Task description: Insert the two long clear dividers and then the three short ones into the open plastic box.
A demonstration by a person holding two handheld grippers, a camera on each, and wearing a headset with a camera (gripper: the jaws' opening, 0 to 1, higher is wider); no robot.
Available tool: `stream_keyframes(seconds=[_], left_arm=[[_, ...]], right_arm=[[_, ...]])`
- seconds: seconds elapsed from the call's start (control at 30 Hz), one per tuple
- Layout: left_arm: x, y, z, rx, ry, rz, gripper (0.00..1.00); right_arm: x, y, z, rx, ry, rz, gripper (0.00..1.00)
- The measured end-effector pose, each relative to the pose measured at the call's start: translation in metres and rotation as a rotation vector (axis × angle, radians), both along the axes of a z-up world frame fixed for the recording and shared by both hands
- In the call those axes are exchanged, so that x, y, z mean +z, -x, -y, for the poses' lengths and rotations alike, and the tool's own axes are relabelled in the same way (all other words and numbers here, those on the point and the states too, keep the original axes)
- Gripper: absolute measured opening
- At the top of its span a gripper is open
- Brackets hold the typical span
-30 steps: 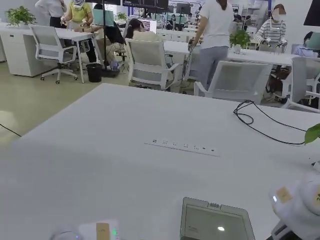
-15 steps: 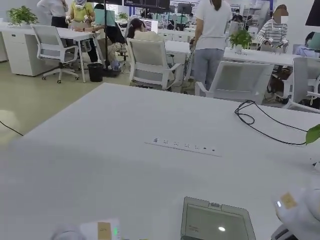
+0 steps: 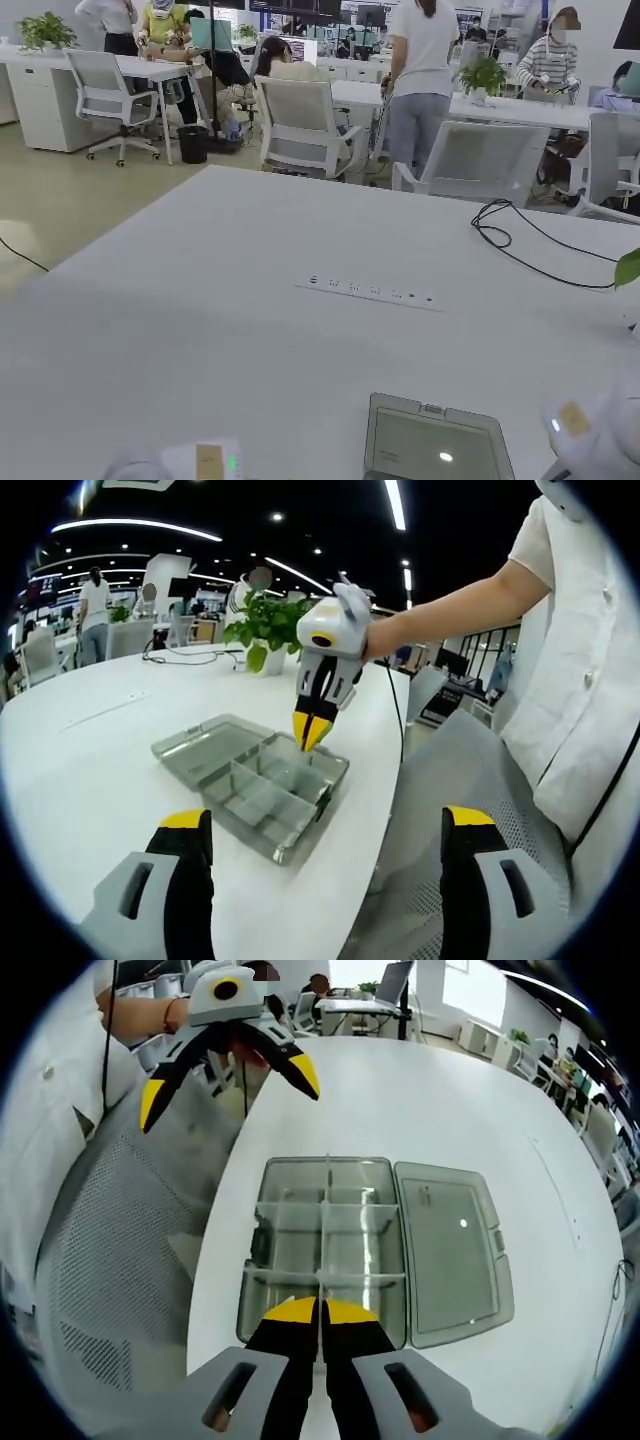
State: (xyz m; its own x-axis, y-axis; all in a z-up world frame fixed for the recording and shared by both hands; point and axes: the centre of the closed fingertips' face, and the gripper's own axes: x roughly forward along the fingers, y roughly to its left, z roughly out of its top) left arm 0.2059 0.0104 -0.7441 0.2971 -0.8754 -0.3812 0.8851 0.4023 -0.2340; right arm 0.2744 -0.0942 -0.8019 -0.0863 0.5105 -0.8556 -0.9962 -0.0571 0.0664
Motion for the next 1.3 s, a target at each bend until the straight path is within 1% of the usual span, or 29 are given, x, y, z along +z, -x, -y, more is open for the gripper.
stream_keyframes(seconds=[0.2,0.7,0.97,1.13,1.3], left_arm=[[-0.001,0.000,0.000,-0.002,-0.003,-0.003,0.97],[0.001,0.000,0.000,0.000,-0.002,-0.005,0.97],[0.001,0.000,0.000,0.001,-0.001,-0.003,0.97],[0.002,0.000,0.001,-0.002,-0.003,-0.003,0.97],[0.001,-0.001,0.000,0.002,-0.003,-0.002,0.97]], right_arm=[[-0.008,0.001,-0.001,-0.001,0.014,0.003,0.03],[-0.018,0.001,0.001,-0.002,0.028,0.010,0.03],[-0.018,0.001,0.001,-0.005,0.029,0.009,0.03],[-0.020,0.002,0.003,0.011,0.053,0.020,0.04],[-0.016,0.001,0.003,-0.008,0.036,0.021,0.08]])
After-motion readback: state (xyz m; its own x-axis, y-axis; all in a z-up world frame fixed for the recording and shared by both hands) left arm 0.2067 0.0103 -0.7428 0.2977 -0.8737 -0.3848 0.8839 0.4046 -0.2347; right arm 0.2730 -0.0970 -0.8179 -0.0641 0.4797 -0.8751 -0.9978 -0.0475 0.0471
